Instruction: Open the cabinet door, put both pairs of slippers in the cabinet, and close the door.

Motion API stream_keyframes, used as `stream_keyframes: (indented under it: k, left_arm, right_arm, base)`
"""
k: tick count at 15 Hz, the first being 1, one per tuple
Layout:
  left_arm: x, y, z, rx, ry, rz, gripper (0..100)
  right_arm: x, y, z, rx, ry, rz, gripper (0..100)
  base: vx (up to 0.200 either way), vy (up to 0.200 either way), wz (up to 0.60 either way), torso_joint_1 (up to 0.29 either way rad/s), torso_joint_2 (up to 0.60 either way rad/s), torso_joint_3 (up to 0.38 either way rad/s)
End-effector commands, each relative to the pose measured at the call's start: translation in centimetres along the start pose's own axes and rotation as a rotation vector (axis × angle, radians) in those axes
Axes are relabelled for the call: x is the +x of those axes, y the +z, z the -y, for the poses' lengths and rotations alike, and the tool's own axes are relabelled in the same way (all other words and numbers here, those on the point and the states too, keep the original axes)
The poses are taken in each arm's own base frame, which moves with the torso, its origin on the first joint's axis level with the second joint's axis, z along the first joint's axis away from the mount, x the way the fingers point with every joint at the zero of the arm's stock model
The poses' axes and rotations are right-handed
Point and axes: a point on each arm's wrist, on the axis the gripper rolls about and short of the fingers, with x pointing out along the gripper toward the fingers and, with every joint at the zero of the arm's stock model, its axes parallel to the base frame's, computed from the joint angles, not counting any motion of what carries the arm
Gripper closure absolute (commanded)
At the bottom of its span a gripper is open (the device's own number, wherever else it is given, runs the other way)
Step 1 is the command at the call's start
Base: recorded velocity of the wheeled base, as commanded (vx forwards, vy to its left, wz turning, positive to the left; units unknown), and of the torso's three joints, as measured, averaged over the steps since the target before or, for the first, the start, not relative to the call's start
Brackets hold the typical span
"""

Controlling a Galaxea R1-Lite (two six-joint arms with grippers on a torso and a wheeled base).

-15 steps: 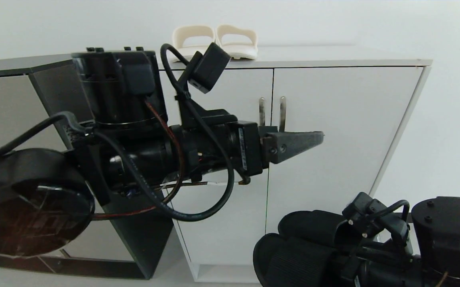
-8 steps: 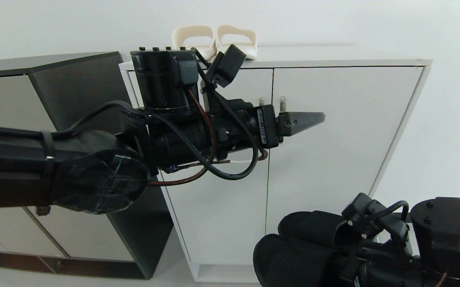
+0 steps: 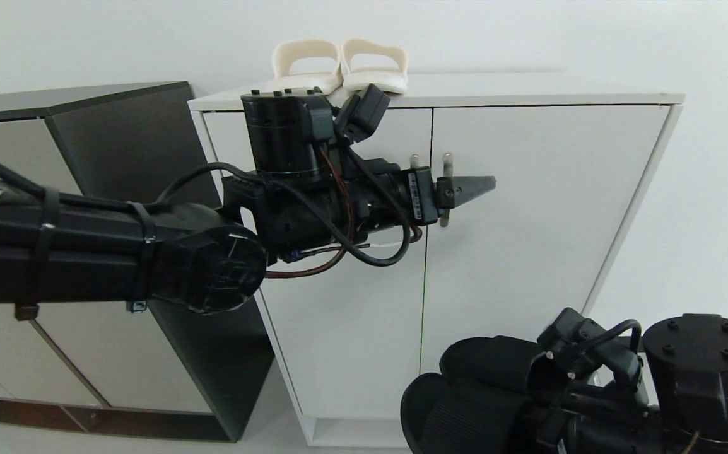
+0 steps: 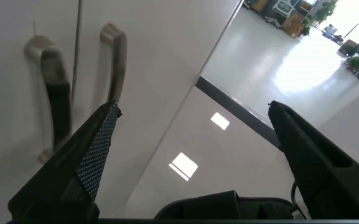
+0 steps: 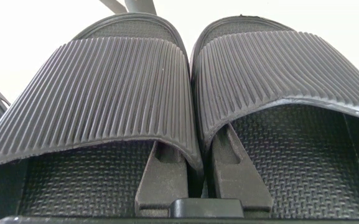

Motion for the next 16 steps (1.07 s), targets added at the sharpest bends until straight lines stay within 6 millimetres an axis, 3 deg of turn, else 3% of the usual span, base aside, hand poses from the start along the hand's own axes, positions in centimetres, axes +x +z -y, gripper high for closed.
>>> stream_keyframes:
  k: [1, 8, 13, 14, 16]
  left_arm:
    - [0.7, -0.3, -1.2, -0.004, 0.021, -0.003, 0]
    - [2.9, -0.9, -2.7, -0.005, 0.029, -0.002, 0]
    - [3.2, -0.9, -2.3, -0.002, 0.015, 0.001, 0]
    - [3.2, -0.8, -2.3, -0.002, 0.015, 0.002, 100]
    - [3.0, -0.8, -2.2, -0.002, 0.015, 0.002, 100]
  right_arm:
    - [0.1, -0.1, 0.0, 0.000, 0.000, -0.006, 100]
    - [0.1, -0.1, 0.0, -0.001, 0.000, -0.007, 100]
    - [0.3, -0.2, 0.0, 0.001, 0.002, -0.014, 100]
    - [0.3, -0.2, 0.0, 0.001, 0.002, -0.014, 100]
    - [0.3, -0.4, -0.2, -0.002, 0.021, -0.020, 100]
  base:
    - [0.000, 0.000, 0.00, 0.000, 0.00, 0.000]
    - [0.000, 0.000, 0.00, 0.000, 0.00, 0.000]
    - [0.000, 0.000, 0.00, 0.000, 0.00, 0.000]
    - [0.000, 0.000, 0.00, 0.000, 0.00, 0.000]
    - [0.000, 0.000, 0.00, 0.000, 0.00, 0.000]
